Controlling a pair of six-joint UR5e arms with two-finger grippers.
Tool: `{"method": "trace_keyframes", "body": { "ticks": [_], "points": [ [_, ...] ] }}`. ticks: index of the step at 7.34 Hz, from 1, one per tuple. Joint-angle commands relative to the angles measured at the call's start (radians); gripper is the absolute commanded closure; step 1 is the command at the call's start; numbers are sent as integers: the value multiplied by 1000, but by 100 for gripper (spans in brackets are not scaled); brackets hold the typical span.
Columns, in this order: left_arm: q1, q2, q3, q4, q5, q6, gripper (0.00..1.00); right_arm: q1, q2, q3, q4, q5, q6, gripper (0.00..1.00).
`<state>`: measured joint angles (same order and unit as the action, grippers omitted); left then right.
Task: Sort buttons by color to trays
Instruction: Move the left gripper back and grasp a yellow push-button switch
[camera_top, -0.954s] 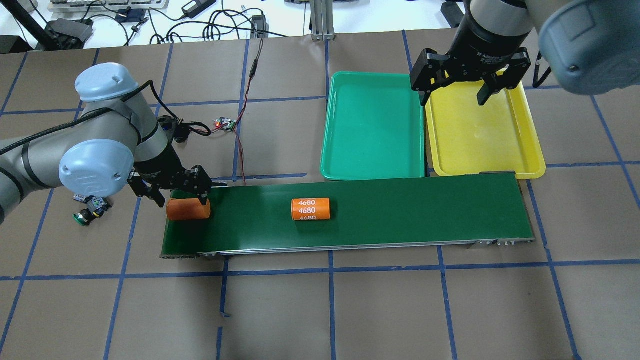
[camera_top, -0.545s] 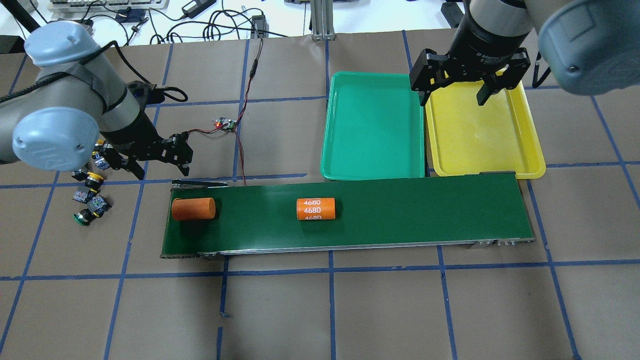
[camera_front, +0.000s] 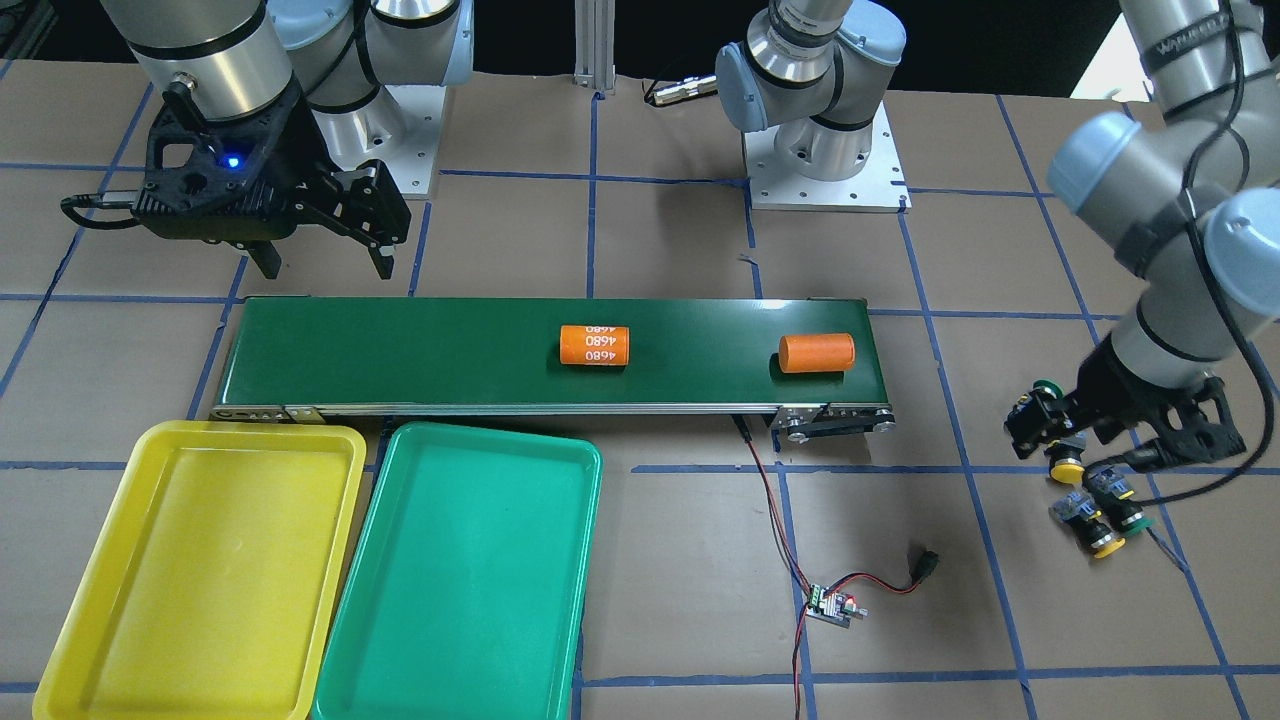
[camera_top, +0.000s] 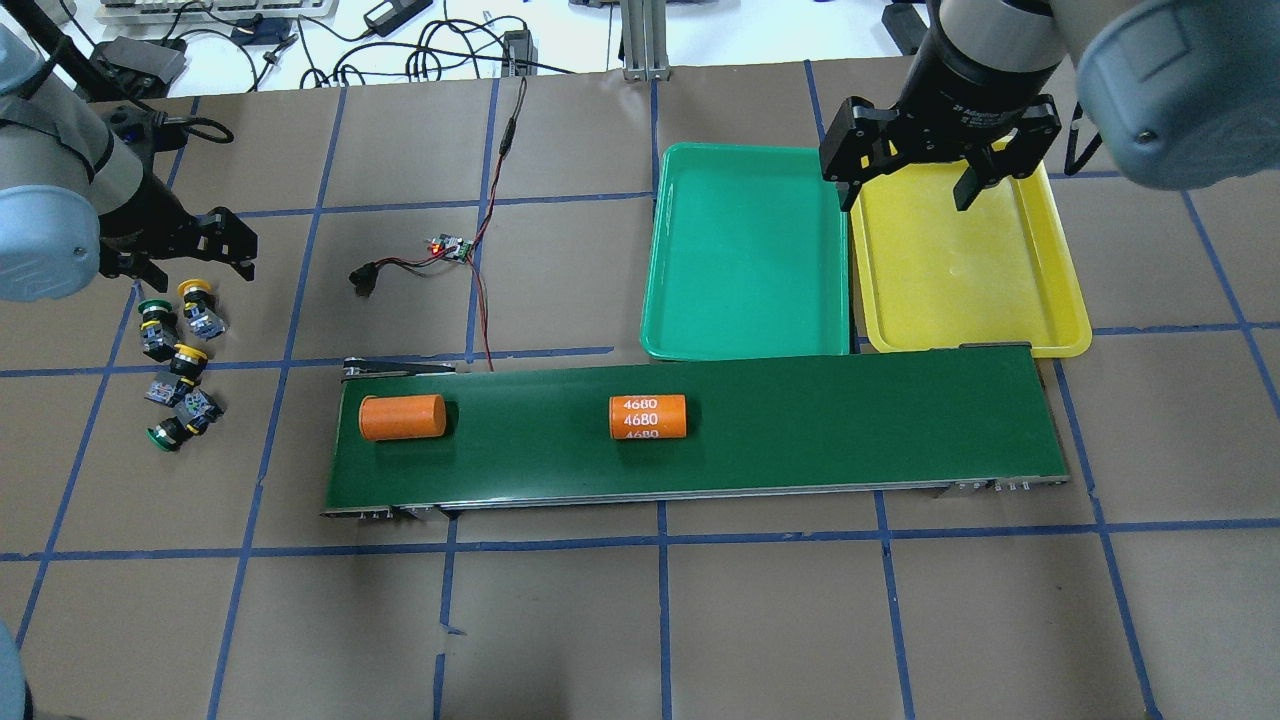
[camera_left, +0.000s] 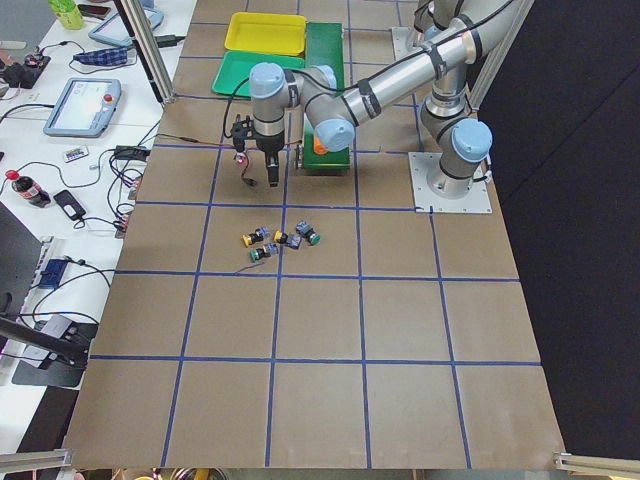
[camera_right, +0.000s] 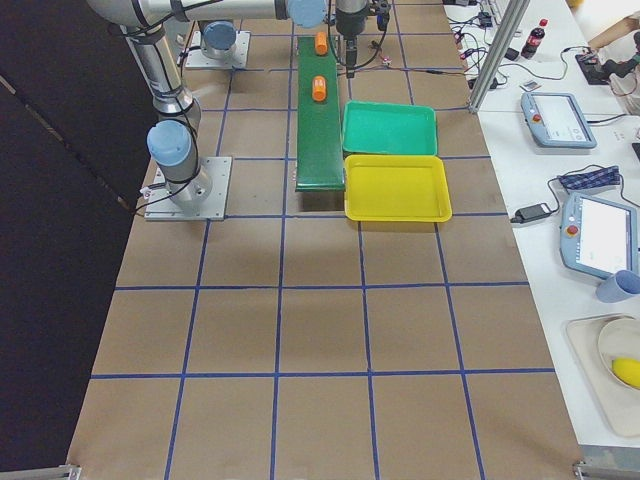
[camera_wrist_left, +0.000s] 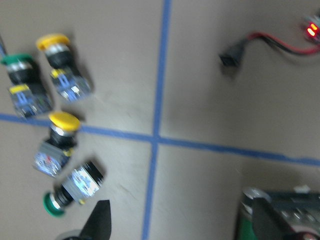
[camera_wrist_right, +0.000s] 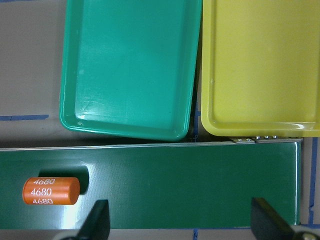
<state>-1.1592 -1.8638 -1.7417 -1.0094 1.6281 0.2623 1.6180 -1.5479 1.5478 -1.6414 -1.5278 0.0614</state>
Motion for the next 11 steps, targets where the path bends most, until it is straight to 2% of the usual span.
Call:
{"method": "trace_keyframes", "body": {
  "ticks": [1,4,11],
  "points": [
    [58,-133,49,86,1,26,0,-1,0,2,0,0,0,0],
    [66,-228,111,95,4,25,0,-1,0,8,0,0,0,0],
    [73,-305,125,107,13,20,0,-1,0,8,0,0,0,0]
  ]
}}
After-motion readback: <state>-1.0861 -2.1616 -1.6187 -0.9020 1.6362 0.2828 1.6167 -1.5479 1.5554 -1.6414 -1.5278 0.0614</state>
